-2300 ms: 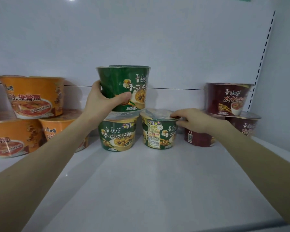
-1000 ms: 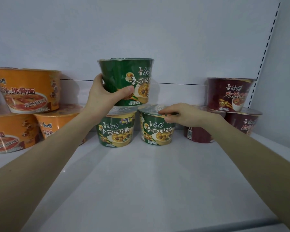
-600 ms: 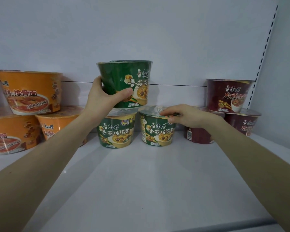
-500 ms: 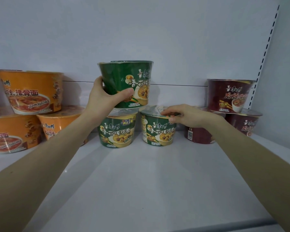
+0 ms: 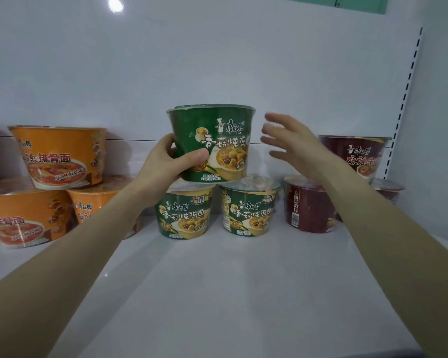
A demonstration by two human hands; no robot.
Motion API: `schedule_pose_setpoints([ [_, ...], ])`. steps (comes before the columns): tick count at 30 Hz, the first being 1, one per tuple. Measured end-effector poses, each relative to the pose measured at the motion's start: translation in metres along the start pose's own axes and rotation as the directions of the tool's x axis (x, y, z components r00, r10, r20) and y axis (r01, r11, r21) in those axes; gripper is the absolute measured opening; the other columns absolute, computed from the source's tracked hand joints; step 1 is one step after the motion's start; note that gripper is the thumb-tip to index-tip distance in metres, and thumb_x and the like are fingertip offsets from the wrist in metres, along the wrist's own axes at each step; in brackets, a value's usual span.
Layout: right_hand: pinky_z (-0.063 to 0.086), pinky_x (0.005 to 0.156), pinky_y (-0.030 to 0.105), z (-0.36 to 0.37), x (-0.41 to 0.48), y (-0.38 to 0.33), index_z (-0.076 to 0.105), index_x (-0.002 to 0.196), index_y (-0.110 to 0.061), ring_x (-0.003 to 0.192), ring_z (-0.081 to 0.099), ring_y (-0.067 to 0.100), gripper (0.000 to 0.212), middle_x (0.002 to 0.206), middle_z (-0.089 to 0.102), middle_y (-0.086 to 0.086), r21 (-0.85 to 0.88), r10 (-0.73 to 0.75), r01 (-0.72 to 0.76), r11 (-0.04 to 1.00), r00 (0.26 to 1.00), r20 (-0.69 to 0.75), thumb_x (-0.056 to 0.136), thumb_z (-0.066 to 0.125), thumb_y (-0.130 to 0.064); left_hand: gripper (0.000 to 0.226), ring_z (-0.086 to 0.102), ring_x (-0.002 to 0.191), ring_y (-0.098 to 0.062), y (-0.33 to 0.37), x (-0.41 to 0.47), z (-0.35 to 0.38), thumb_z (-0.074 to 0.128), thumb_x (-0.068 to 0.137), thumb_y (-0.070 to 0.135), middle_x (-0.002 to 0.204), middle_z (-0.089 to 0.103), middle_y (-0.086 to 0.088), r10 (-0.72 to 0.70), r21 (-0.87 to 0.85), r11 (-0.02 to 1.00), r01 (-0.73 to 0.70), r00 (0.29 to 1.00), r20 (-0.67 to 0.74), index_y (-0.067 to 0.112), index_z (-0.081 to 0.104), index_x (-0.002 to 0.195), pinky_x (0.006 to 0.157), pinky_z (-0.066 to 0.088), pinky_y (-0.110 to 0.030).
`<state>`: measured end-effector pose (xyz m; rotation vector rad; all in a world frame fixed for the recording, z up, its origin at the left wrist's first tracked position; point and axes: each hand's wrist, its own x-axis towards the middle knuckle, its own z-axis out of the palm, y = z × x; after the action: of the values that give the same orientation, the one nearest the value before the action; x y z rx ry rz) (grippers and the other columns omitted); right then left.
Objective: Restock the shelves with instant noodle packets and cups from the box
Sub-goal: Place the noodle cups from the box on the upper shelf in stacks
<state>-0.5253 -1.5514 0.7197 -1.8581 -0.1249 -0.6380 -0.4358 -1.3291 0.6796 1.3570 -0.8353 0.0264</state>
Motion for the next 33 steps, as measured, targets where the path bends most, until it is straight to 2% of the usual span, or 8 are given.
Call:
schedule_pose_setpoints([
  [5, 0.054, 0.086, 0.036, 0.006, 0.009, -0.021, 0.053, 0.117, -0.033, 0.1, 0.063, 0.016, 0.072, 0.114, 0.062, -0.005, 0.105, -0.036, 0.006, 0.995, 0.957, 0.288, 0.054, 0.077, -0.056, 0.101, 0.068, 0.087, -0.02, -0.003, 0.001, -0.005, 0.09, 0.027, 0.05, 0.101, 0.068, -0.007, -0.018, -0.16, 0.986, 0.05, 0.981, 0.194, 0.009, 0.054, 0.112, 0.072, 0.056, -0.029],
  [10, 0.057, 0.071, 0.029, 0.013, 0.014, -0.016, 0.063, 0.096, -0.022, 0.077, 0.067, 0.012, 0.066, 0.084, 0.071, -0.007, 0.2, -0.138, 0.089, 0.976, 0.958, 0.25, 0.042, 0.081, -0.053, 0.102, 0.066, 0.096, -0.02, 0.001, -0.002, -0.01, 0.087, 0.036, 0.056, 0.106, 0.069, -0.006, -0.009, -0.119, 0.993, 0.024, 0.992, 0.127, 0.011, 0.052, 0.12, 0.08, 0.054, -0.03],
  [13, 0.056, 0.069, 0.029, 0.012, 0.019, -0.009, 0.064, 0.095, -0.021, 0.079, 0.066, 0.012, 0.074, 0.088, 0.069, -0.005, 0.214, -0.144, 0.109, 0.971, 0.977, 0.156, 0.033, 0.085, -0.055, 0.094, 0.056, 0.114, -0.016, 0.002, -0.017, -0.002, 0.073, 0.061, 0.061, 0.128, 0.058, -0.004, 0.025, 0.308, 0.951, 0.013, 0.993, -0.119, 0.014, 0.041, 0.135, 0.098, 0.044, -0.034],
  [15, 0.056, 0.069, 0.028, 0.013, 0.022, -0.006, 0.063, 0.094, -0.021, 0.081, 0.064, 0.013, 0.072, 0.092, 0.067, -0.003, 0.228, -0.132, 0.108, 0.968, 0.987, 0.094, 0.033, 0.085, -0.052, 0.065, 0.05, 0.116, -0.013, -0.004, -0.035, 0.005, 0.062, 0.084, 0.042, 0.13, 0.053, -0.005, 0.248, 0.602, 0.796, -0.062, 0.941, -0.231, 0.011, 0.041, 0.136, 0.099, 0.041, -0.031],
  [18, 0.053, 0.071, 0.029, 0.017, 0.026, 0.0, 0.059, 0.094, -0.02, 0.082, 0.06, 0.014, 0.042, 0.095, 0.062, 0.0, 0.258, -0.1, 0.088, 0.962, 0.994, 0.033, 0.059, 0.078, -0.033, 0.037, 0.054, 0.097, -0.005, -0.014, -0.066, 0.013, 0.057, 0.088, 0.032, 0.11, 0.065, -0.005, 0.438, 0.741, 0.565, -0.362, 0.893, 0.102, 0.007, 0.062, 0.115, 0.085, 0.042, -0.018],
  [21, 0.051, 0.072, 0.028, 0.024, 0.032, 0.008, 0.057, 0.095, -0.02, 0.088, 0.058, 0.016, 0.017, 0.102, 0.057, 0.003, 0.231, -0.07, 0.058, 0.971, 0.997, 0.043, 0.082, 0.064, -0.012, 0.046, 0.055, 0.103, -0.001, -0.031, -0.09, 0.02, 0.05, 0.083, 0.046, 0.113, 0.067, -0.002, 0.138, 0.672, 0.564, -0.48, 0.857, 0.497, 0.013, 0.068, 0.109, 0.089, 0.038, -0.008],
  [24, 0.052, 0.071, 0.026, 0.032, 0.036, 0.016, 0.057, 0.097, -0.021, 0.09, 0.058, 0.017, 0.018, 0.106, 0.055, 0.006, 0.221, -0.042, 0.022, 0.975, 0.995, 0.09, 0.084, 0.062, -0.009, 0.051, 0.03, 0.128, 0.009, -0.049, -0.108, 0.025, 0.053, 0.086, 0.049, 0.137, 0.051, 0.003, -0.139, 0.663, 0.643, -0.382, 0.793, 0.593, 0.02, 0.056, 0.128, 0.105, 0.018, -0.003],
  [33, 0.051, 0.071, 0.025, 0.038, 0.047, 0.032, 0.052, 0.107, -0.016, 0.09, 0.057, 0.015, 0.023, 0.106, 0.052, 0.006, 0.227, 0.001, -0.027, 0.973, 0.993, 0.114, 0.087, 0.059, -0.009, 0.044, 0.017, 0.119, 0.021, -0.055, -0.114, 0.023, 0.054, 0.091, 0.038, 0.144, 0.042, 0.002, -0.177, 0.654, 0.685, -0.322, 0.797, 0.578, 0.023, 0.051, 0.132, 0.092, 0.007, 0.01],
])
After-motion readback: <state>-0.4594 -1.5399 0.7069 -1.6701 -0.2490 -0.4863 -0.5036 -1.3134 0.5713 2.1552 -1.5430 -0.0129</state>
